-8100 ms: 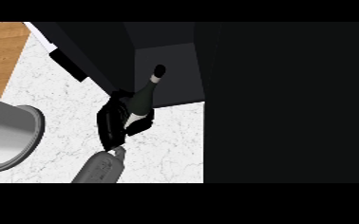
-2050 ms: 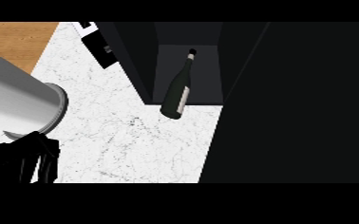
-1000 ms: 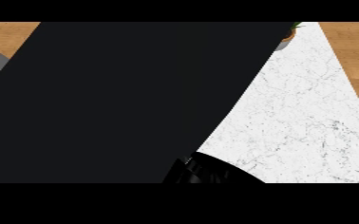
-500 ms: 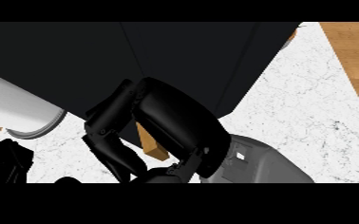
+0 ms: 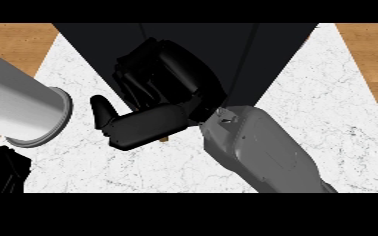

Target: Pick up the wine, place it into the cabinet and close the cabinet

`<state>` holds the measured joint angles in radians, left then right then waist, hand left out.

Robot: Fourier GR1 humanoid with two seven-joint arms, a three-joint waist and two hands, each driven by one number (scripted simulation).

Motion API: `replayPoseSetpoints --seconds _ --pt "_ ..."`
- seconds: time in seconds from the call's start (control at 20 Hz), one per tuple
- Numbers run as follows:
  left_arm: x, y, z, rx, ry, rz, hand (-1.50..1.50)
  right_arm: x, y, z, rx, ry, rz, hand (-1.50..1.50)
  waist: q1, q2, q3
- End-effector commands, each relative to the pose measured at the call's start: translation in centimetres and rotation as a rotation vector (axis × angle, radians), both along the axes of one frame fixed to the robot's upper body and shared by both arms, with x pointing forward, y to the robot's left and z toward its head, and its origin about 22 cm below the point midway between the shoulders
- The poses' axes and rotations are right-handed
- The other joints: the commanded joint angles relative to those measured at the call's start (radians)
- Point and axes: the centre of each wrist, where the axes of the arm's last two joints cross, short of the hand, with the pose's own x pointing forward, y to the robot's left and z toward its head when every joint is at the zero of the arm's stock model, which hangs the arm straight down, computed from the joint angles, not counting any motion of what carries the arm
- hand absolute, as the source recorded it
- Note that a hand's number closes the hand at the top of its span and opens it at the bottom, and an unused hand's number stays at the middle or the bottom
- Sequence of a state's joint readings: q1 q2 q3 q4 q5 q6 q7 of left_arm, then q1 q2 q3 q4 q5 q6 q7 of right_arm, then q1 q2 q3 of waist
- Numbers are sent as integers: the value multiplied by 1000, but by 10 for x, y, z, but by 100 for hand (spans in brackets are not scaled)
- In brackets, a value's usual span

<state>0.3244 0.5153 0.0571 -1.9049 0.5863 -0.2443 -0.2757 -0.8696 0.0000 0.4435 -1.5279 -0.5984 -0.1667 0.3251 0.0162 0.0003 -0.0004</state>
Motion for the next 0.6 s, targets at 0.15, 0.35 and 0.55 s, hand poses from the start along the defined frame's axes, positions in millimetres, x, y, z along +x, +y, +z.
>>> replayPoseSetpoints --seconds 0.15,0.35,0.55 --pt "15 -3 -17 15 10 -11 150 35 -9 -28 -6 38 -69 150 -7 2 0" --pt "13 -8 7 0 3 -12 150 63 -22 -37 -21 44 -135 150 -2 2 0" --pt "10 -14 7 3 -1 -13 150 89 -68 -34 -26 22 -168 150 3 5 1"
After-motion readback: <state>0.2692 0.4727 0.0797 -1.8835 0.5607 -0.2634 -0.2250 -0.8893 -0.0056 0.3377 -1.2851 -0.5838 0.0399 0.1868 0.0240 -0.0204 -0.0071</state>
